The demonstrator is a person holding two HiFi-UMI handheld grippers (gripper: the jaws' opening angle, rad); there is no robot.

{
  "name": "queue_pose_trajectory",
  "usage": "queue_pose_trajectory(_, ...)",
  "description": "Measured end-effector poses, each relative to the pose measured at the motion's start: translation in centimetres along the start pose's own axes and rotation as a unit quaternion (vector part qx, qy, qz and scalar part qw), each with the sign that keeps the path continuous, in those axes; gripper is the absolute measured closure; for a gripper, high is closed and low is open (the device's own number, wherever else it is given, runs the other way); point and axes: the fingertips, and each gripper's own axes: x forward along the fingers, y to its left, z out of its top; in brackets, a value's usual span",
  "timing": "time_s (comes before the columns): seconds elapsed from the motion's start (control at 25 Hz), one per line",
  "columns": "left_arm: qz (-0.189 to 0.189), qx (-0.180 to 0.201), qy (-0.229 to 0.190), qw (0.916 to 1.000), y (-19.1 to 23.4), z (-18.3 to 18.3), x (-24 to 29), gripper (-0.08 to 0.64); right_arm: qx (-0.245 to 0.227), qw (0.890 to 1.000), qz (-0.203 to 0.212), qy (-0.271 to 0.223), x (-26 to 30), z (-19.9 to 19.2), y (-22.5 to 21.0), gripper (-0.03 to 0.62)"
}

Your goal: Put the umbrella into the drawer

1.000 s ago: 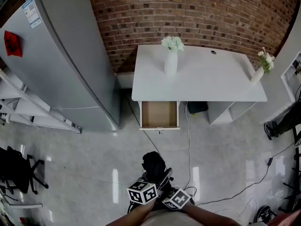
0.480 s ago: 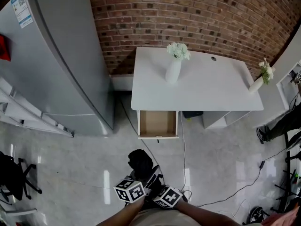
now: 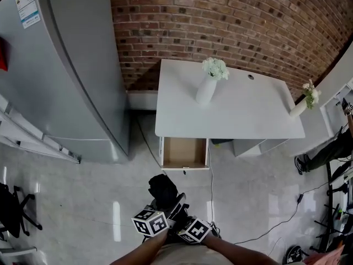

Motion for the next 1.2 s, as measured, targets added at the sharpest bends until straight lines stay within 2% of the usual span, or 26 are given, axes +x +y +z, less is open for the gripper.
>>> queue_pose_trajectory(0.36,-0.015,0.003,0.007,0.9999,0.0,0.8,1.2,0.319,0.01,1.0,-0.017,-0.007,-0.4,1.2,-1.2,0.472)
queue_pose_trajectory(0.8,-0.045,0.034,0.001,0.9984,-3.1,2.0,2.4,0.319,0.001,0.998,-0.045,-0.047,-3.1,2.3,-2.0,0.472)
queue_pose_trajectory(1.0,-0.043,0.039,0.009,0.9983,-3.5,1.8,4.3,0.319,0.011,0.998,-0.036,-0.059,-3.7,2.1,-3.3,0.476)
queue_pose_trajectory(1.2,-0.042,0.093,0.0,0.9948,-5.8,3.2,7.2,0.321,-0.002,0.995,-0.038,-0.089,-5.5,2.9,-6.3,0.477)
